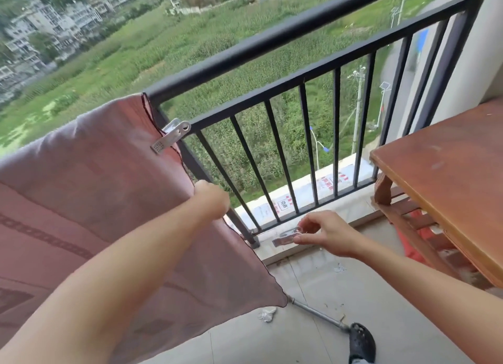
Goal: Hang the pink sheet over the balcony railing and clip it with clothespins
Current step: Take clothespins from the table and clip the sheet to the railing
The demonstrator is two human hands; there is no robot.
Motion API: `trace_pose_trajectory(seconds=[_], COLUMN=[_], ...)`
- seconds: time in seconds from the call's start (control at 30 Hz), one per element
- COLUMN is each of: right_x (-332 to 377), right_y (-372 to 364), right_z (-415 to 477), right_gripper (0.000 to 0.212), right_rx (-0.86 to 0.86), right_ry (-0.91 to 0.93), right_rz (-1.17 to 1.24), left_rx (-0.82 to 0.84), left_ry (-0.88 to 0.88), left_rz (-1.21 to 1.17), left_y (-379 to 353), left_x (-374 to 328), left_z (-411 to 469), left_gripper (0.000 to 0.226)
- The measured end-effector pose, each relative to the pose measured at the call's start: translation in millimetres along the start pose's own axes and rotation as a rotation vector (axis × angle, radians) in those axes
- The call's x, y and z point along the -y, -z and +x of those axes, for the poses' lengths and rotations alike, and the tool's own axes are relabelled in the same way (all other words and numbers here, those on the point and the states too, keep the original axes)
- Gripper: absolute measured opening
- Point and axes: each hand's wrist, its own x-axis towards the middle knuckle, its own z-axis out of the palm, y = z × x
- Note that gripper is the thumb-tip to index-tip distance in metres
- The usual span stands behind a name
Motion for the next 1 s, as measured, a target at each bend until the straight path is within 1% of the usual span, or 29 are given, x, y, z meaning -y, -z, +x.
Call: trace_pose_trajectory(seconds=[0.07,0.17,0.3,0.37,0.47,0.6,0.67,0.83,0.93,1.0], right_x=[-5,-9,-9,-11,-15,-29,-37,-52,-62,-70], right_y=[5,16,21,16,1,-25,-32,-35,-28,-22], right_z=[0,4,13,19,28,30,27,16,9,4], right_gripper=[0.026,0.025,0.022,0.023,0.024,0.025,0.027,0.028,0.03,0.03], right_rx=[-0.006,-0.039,-0.096,-0.103,-0.073,-0.011,-0.004,-0.017,-0.057,-0.081], right_ry=[-0.015,-0.034,-0.059,-0.078,-0.111,-0.15,-0.169,-0.206,-0.227,-0.243], right_rz=[0.022,0.032,0.048,0.052,0.049,0.051,0.056,0.032,0.013,0.015], left_rx=[-0.045,-0.215,-0.436,-0.496,-0.463,-0.342,-0.294,-0.262,-0.187,-0.145], left_ry=[-0.065,-0.12,-0.301,-0.354,-0.367,-0.323,-0.309,-0.28,-0.276,-0.274], left_rz=[-0.031,-0.015,0.025,0.026,0.016,0.104,0.111,0.07,0.014,-0.072], left_y=[-3,-7,-30,-43,-48,-51,-54,-62,-59,-54], left_x=[-2,-7,-7,-4,-8,-22,-27,-43,-49,-51], left_z=[1,-3,-16,-21,-21,-13,-7,12,24,31], left_gripper=[0.03,0.023,0.02,0.019,0.02,0.02,0.018,0.023,0.02,0.017])
